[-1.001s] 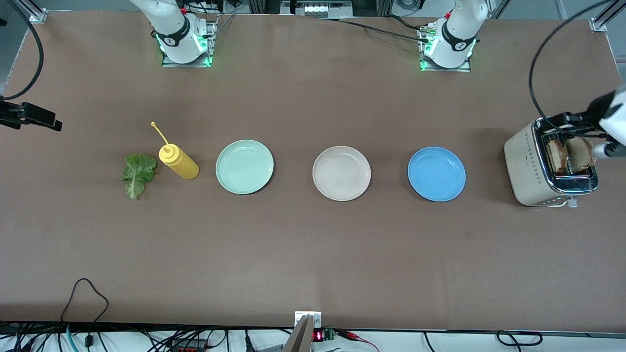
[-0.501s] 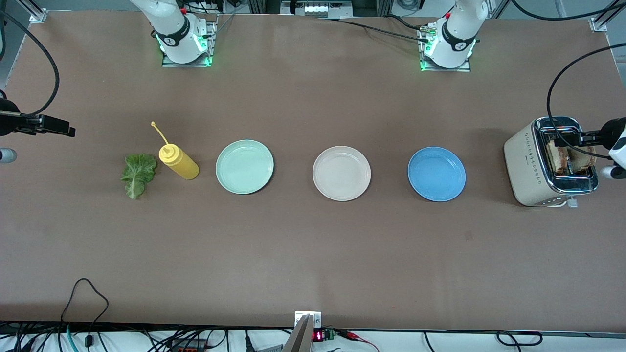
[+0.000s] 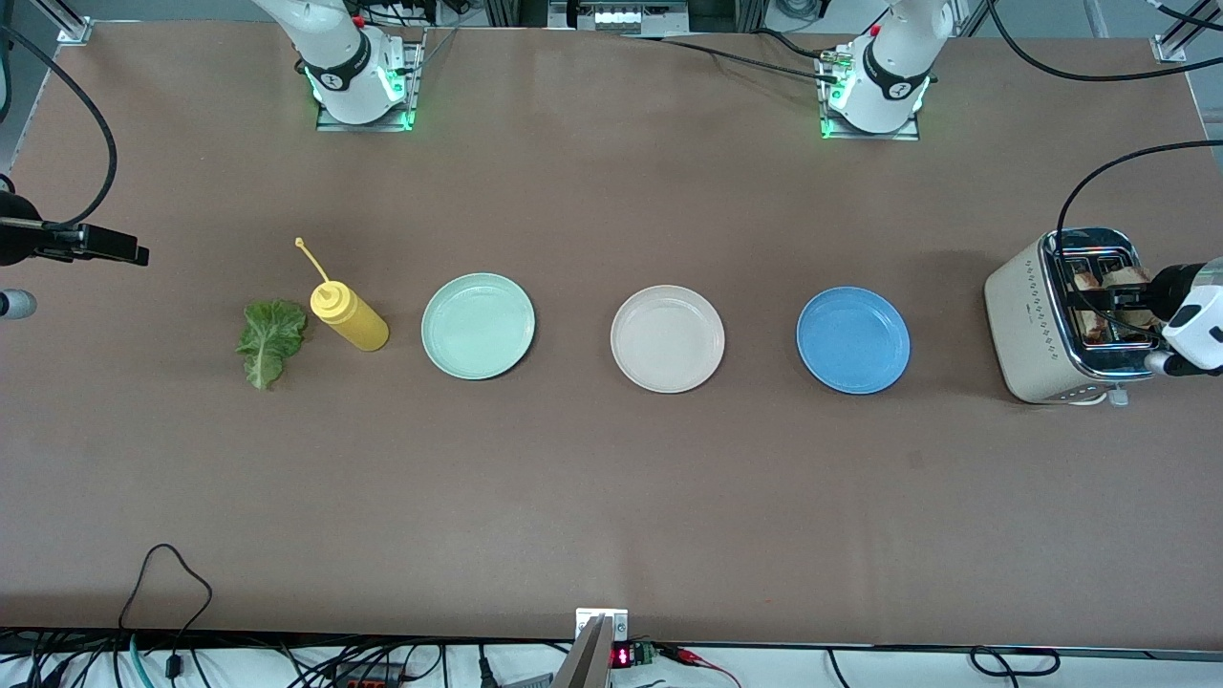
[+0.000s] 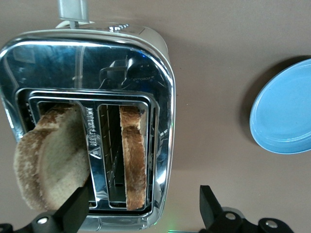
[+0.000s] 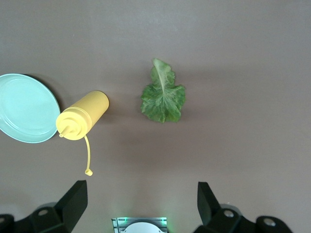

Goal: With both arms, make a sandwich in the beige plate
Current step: 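Lower the left gripper and grasp the outer bread slice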

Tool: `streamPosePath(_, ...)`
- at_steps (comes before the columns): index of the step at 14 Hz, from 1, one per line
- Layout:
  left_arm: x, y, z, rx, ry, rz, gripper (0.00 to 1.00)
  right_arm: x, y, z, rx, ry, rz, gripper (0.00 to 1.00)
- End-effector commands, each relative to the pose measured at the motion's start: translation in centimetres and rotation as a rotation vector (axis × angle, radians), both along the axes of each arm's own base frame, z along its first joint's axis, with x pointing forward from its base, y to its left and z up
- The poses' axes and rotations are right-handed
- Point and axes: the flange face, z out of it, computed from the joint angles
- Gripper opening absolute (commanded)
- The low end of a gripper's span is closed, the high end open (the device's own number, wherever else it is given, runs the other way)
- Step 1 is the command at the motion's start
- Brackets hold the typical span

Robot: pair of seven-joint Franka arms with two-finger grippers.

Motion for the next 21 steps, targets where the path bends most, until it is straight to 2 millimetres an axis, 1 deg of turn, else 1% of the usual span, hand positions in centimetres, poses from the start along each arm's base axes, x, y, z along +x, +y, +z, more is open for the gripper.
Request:
streamPosePath(1,0.3,0.4,-0.3,0.006,0.005,-0.019,0.98,0.0,0.1,0.3,0.019,0.009,0.017,1.00)
streamPosePath(2,0.2,0.4,-0.3,0.005,0.007,-0.017,0.91,-0.1,0.1,0.3,0.019,0.011,0.017,1.00)
streamPosePath(3,0.2,0.4,-0.3,0.005,0.007,-0.017,0.76,-0.1,0.1,0.3,0.019,0.011,0.017,1.00)
streamPosePath(5,0.0,1.1,-0.5,0.005,0.010,-0.005,0.74,-0.1,0.1,0.3,0.020,0.015,0.017,1.00)
streamPosePath(6,-0.1,1.4,-1.2,0.000,0.019,0.002,0.74,-0.1,0.1,0.2,0.020,0.018,0.017,1.00)
streamPosePath(8,-0.1,1.4,-1.3,0.000,0.021,0.003,0.69,-0.2,0.0,0.1,0.022,0.028,0.014,1.00)
streamPosePath(10,0.0,1.4,-1.6,0.002,0.026,0.012,0.68,-0.3,0.1,0.2,0.021,0.028,0.014,1.00)
streamPosePath(11,0.0,1.4,-1.6,0.002,0.026,0.013,0.61,-0.3,0.2,0.2,0.020,0.028,0.012,1.00)
streamPosePath(13,-0.1,1.4,-1.6,0.001,0.030,0.013,0.36,-0.3,0.2,0.1,0.018,0.031,0.012,1.00)
streamPosePath(14,-0.1,1.4,-1.6,0.001,0.032,0.013,0.28,-0.3,0.2,0.1,0.018,0.033,0.012,1.00)
streamPosePath(16,-0.1,1.4,-1.5,-0.002,0.033,0.010,0.14,-0.3,0.3,0.1,0.017,0.034,0.014,1.00)
streamPosePath(17,-0.2,1.5,-1.5,-0.007,0.032,0.000,0.09,-0.4,0.2,0.1,0.017,0.040,0.013,1.00)
streamPosePath(19,-0.2,1.6,-1.4,-0.007,0.029,-0.001,0.04,-0.5,-0.1,0.0,0.019,0.045,0.009,1.00)
streamPosePath(20,-0.1,1.6,-1.1,-0.005,0.025,-0.005,0.02,-0.5,-0.1,0.0,0.019,0.047,0.009,1.00)
streamPosePath(21,0.1,1.6,-0.3,-0.002,0.015,-0.006,0.01,-0.5,-0.1,0.1,0.019,0.045,0.009,1.00)
